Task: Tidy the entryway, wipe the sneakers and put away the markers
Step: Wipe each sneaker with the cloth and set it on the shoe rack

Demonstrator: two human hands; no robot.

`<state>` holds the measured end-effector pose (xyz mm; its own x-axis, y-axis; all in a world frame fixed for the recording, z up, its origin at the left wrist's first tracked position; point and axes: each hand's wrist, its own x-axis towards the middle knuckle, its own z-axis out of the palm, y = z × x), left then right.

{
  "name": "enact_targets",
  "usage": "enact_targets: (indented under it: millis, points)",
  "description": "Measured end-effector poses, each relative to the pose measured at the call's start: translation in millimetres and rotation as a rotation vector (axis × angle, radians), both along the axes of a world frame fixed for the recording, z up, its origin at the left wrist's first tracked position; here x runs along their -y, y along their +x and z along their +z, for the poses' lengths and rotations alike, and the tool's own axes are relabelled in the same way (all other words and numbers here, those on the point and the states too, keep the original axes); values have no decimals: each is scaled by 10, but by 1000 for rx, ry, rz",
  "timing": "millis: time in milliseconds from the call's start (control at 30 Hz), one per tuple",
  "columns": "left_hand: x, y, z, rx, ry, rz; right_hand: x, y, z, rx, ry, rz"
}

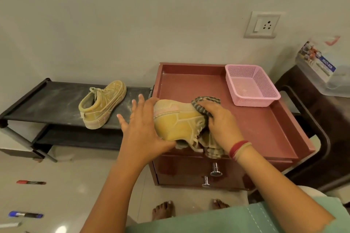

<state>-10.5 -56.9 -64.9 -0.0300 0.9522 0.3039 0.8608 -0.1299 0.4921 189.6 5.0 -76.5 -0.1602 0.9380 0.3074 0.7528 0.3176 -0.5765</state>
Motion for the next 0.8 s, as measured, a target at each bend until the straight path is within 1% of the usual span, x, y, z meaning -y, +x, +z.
enact_targets:
  millis: [67, 167, 200, 300, 333, 433, 467, 600, 733, 800]
  points:
    - [-13, 44, 29, -51, 63, 21, 16, -52, 25, -31, -19, -8]
    - [-4, 64, 37, -104, 111, 8, 106, -77, 18, -82, -34, 138]
    - [-4, 66, 37, -122, 112, 7, 48, -10, 22, -77, -47, 135]
    - [-21, 86, 55, -126, 106, 25, -158, 129, 58, -58, -87, 5]
    - [-27, 100, 66, -125, 111, 27, -141, 103, 77, -55, -84, 1]
    - [-28, 111, 71, -127, 127, 0, 76, -41, 91, -94, -50, 166]
    - [-28, 111, 70, -130, 131, -7, 91, -37, 90, -88, -40, 190]
    - [-24, 144, 56, -127, 143, -2, -85, 11, 120, -24, -57, 58]
    - [-13, 151, 59, -154, 152, -22, 105, -79, 77, -53, -34, 164]
    - [-14, 152, 69, -157, 147, -17, 9, 22, 64, -37, -41, 112]
